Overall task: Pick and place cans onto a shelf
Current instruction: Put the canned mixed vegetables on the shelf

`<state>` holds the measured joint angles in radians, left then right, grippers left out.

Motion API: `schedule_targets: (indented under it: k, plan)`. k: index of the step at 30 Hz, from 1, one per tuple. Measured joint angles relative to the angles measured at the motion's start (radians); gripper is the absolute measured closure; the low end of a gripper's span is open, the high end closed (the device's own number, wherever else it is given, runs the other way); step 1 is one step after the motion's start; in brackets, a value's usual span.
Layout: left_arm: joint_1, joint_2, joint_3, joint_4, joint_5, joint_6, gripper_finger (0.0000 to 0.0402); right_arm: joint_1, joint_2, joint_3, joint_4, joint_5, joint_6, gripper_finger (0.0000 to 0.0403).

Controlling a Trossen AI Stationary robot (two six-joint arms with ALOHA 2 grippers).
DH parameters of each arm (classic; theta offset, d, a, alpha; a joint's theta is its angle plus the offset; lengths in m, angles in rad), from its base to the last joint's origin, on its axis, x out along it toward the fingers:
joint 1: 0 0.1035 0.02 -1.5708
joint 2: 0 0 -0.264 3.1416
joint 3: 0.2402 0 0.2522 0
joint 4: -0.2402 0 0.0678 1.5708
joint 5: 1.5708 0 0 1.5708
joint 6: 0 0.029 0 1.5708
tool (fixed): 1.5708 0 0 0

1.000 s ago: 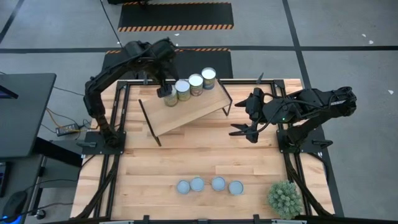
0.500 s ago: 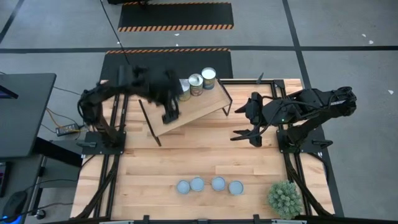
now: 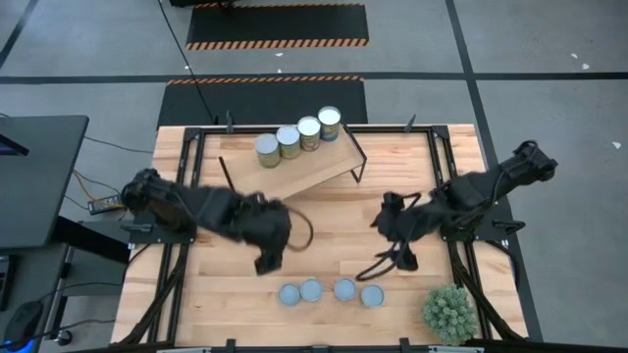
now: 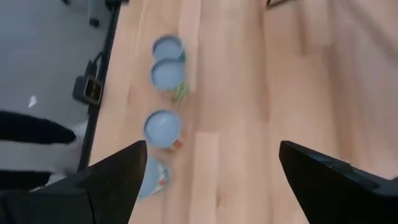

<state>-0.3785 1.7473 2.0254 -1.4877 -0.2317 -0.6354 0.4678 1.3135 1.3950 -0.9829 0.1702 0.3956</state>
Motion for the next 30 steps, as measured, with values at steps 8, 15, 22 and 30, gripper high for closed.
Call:
schedule_targets:
  k: [8,15,22,30]
  plan:
    - [-0.096,-0.008,-0.227,0.193,-0.002,0.015,0.0033,0.071,0.153,-0.004,0.02,-0.018,0.14,0.0031]
    - [-0.124,-0.023,-0.35,0.292,0.011,0.089,0.0079,0.118,0.286,-0.002,0.024,-0.063,0.261,0.0031]
    - [-0.135,-0.077,-0.447,0.375,0.012,0.178,0.0117,0.179,0.388,0.046,0.021,-0.037,0.334,0.0031]
    - [-0.109,-0.248,-0.593,0.448,-0.016,0.196,0.0155,0.24,0.489,0.064,0.025,0.067,0.362,0.0031]
